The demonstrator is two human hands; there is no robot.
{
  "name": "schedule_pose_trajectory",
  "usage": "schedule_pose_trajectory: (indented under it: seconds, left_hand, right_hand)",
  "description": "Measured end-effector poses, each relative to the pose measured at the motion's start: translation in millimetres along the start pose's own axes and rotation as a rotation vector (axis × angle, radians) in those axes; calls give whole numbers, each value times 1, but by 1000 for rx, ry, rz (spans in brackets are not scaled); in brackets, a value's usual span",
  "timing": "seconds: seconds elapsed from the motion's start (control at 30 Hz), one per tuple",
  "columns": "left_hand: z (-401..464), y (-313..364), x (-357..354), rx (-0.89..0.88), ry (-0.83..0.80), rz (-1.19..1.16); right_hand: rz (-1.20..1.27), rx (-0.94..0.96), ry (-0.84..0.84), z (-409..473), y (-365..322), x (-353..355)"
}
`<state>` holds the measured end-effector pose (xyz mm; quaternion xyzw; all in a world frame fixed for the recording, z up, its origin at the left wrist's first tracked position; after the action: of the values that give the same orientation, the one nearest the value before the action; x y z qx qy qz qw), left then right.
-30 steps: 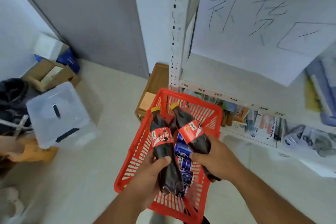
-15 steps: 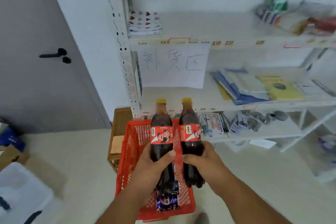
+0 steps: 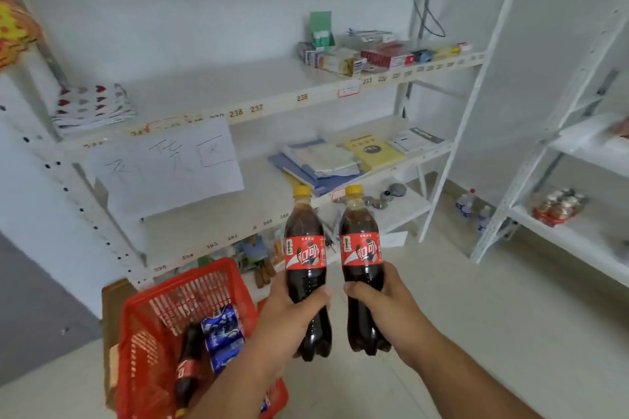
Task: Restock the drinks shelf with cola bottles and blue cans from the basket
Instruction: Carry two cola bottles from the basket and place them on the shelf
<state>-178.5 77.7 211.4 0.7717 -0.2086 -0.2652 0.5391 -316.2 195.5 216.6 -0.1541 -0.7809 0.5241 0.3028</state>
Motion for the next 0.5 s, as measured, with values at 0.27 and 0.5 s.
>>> schedule_pose_trajectory:
  seconds: [0.27,0.5]
  left_hand:
    - [6,-4,-165,-39,-191,170]
    - [-9,-19,-335,-145,-425,385]
  right_hand:
    - [77,-25,329,-56,46,169]
    - [73,-33,619,-119,101,321]
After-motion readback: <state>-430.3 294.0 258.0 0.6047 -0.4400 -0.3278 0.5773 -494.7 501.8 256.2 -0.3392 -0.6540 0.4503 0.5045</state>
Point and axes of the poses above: each hand's wrist, its own z-axis towards the middle knuckle, its own x-axis out of the back of the hand, y = z × x, the point moved 5 cm from there along z, towards the middle knuckle, and after that the axes turned 11 degrees about -z, right-handed, at the moved point
